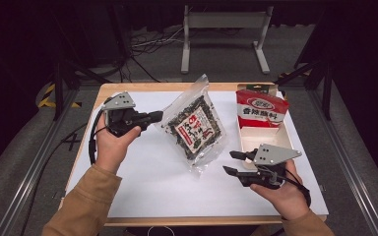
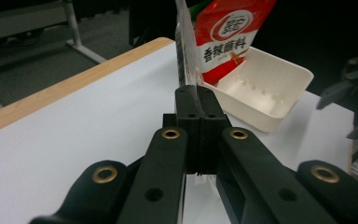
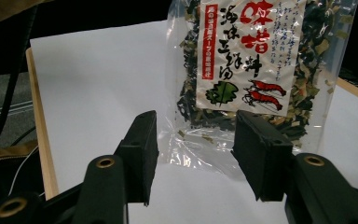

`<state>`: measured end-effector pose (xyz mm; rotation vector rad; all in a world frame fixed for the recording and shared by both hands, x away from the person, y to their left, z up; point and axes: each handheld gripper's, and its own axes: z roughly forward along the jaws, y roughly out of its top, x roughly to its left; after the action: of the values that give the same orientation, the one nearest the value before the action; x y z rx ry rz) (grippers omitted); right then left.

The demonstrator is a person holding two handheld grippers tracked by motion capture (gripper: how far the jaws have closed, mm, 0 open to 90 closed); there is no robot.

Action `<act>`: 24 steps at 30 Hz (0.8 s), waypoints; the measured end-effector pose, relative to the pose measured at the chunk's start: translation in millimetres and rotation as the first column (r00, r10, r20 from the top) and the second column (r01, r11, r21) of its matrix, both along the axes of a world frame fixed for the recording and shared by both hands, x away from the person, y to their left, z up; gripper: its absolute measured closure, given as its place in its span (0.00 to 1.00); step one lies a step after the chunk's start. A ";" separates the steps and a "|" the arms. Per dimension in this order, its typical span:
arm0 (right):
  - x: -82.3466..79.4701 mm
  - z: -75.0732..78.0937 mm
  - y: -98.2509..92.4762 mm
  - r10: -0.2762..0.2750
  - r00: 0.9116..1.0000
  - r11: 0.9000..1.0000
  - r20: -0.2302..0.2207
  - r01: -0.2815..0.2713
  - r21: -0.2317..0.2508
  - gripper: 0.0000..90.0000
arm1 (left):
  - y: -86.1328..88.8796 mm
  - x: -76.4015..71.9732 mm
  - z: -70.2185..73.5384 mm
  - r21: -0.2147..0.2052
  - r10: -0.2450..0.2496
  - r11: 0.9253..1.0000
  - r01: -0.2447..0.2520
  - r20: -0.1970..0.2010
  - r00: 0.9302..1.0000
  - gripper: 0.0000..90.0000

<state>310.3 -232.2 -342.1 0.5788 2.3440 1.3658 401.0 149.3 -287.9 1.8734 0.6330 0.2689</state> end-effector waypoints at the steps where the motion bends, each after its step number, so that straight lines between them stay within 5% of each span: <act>1: 0.1 0.9 0.2 -0.002 1.000 1.000 0.001 0.002 -0.002 0.55 | -0.4 -3.6 2.6 0.000 -0.009 1.000 0.009 0.006 1.000 1.00; 11: 8.1 10.7 0.5 -0.011 1.000 1.000 0.017 0.011 -0.014 0.54 | -1.7 -27.8 22.4 0.000 -0.083 0.997 0.083 0.065 0.994 1.00; 24: 23.4 23.9 2.2 -0.053 0.998 0.998 0.034 0.054 -0.038 0.44 | -5.4 -56.5 42.1 0.020 -0.189 0.982 0.188 0.121 0.974 1.00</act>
<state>333.7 -229.9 -318.2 0.5987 2.3069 1.2930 344.6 143.8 -245.8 1.8939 0.3678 0.2603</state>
